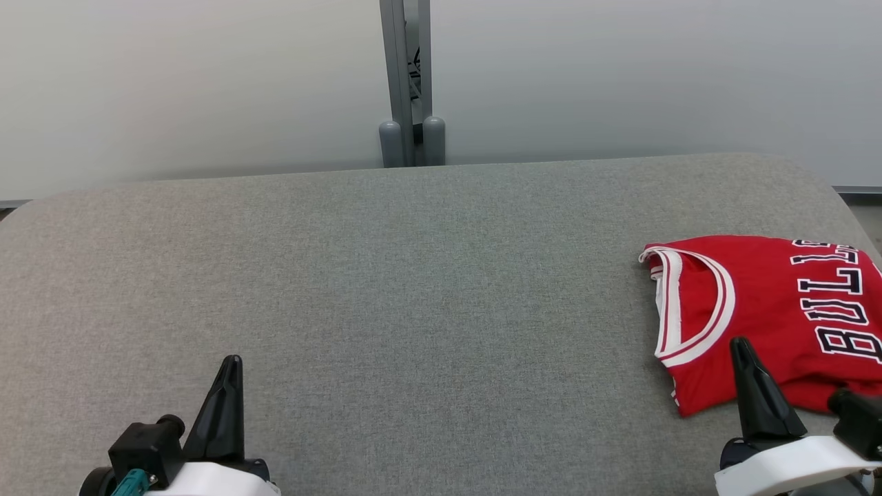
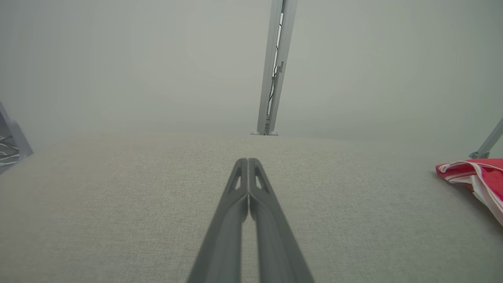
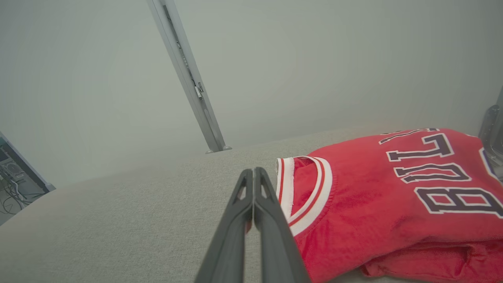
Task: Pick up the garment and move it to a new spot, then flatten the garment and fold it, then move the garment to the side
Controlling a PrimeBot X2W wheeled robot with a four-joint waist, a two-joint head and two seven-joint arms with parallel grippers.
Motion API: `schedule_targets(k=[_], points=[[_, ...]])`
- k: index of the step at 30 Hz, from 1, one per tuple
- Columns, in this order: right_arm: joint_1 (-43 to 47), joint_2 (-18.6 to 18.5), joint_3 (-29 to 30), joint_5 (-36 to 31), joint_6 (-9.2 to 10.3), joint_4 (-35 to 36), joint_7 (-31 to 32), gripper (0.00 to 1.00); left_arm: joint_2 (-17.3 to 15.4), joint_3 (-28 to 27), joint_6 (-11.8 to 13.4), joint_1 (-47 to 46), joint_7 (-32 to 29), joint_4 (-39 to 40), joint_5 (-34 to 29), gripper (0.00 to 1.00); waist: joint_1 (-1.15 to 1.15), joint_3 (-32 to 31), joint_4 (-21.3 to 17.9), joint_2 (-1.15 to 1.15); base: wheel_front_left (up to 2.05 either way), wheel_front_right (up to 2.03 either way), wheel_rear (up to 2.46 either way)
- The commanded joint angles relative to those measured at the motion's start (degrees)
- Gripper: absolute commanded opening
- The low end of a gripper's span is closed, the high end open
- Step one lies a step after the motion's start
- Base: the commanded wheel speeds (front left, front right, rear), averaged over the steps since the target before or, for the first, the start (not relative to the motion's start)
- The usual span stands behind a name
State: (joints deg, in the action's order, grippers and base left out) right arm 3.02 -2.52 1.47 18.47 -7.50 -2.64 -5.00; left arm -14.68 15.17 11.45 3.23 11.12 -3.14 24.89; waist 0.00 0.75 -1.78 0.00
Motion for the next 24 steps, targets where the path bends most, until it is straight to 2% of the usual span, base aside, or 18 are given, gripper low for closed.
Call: schedule_targets(k=[1,24], points=[[-0.6,-0.9,0.3,2.2,0.00,0.9,0.4,0.00,-0.2,-0.7,-0.6,-0.4,0.0,1.3,1.7,0.00,0.00,0.0,0.0,0.00,0.00,0.00,0.00],[-0.7,-3.3,2.2,26.3,0.00,-0.6,6.0,0.00,3.2,-2.9,-6.2,2.3,0.0,3.3,21.2,0.00,0.00,-0.1,0.4,0.00,0.00,0.00,0.00]])
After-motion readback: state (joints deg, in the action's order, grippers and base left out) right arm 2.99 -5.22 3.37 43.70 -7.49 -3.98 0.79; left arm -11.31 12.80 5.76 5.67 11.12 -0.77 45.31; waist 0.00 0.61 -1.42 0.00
